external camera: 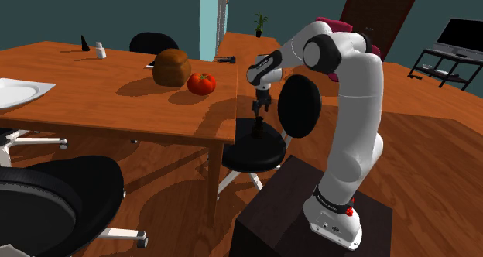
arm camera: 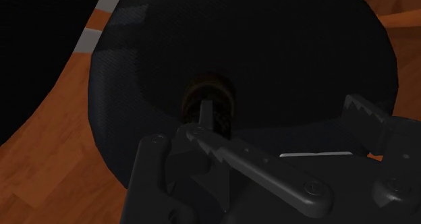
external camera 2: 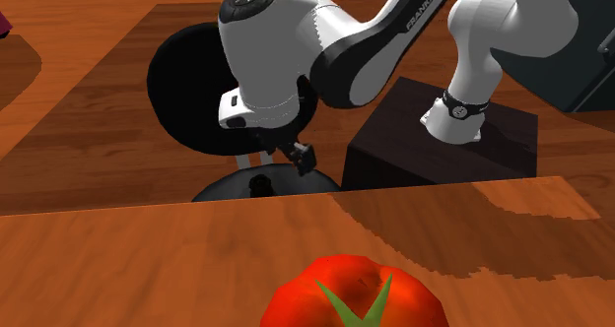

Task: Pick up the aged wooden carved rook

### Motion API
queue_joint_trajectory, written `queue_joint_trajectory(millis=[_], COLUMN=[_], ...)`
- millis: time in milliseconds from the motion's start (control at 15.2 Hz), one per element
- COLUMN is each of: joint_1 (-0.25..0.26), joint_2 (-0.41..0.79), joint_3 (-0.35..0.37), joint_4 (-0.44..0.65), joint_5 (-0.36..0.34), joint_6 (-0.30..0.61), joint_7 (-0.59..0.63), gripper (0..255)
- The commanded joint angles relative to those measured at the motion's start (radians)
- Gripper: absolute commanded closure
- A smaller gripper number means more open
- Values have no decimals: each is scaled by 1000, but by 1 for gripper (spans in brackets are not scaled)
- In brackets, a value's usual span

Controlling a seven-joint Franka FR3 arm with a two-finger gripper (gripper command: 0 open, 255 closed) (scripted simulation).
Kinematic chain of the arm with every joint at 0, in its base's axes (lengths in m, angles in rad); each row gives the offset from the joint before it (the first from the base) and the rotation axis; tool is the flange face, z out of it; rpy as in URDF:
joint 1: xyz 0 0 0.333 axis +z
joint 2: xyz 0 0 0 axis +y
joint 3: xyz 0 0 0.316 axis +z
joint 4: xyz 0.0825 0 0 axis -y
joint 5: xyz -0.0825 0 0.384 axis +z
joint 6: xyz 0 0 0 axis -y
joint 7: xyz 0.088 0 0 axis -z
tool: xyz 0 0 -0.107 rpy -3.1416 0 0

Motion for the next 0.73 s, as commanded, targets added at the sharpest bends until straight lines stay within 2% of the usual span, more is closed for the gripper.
queue_joint_trajectory(millis=[0, 396, 660], joint_1=[-24, -100, -105], joint_2=[82, 317, 352], joint_3=[5, 28, 35], joint_4=[79, 333, 333], joint_5=[22, 66, 74], joint_6=[-4, -38, -4], joint_7=[-27, -80, -81], gripper=[0, 0, 0])
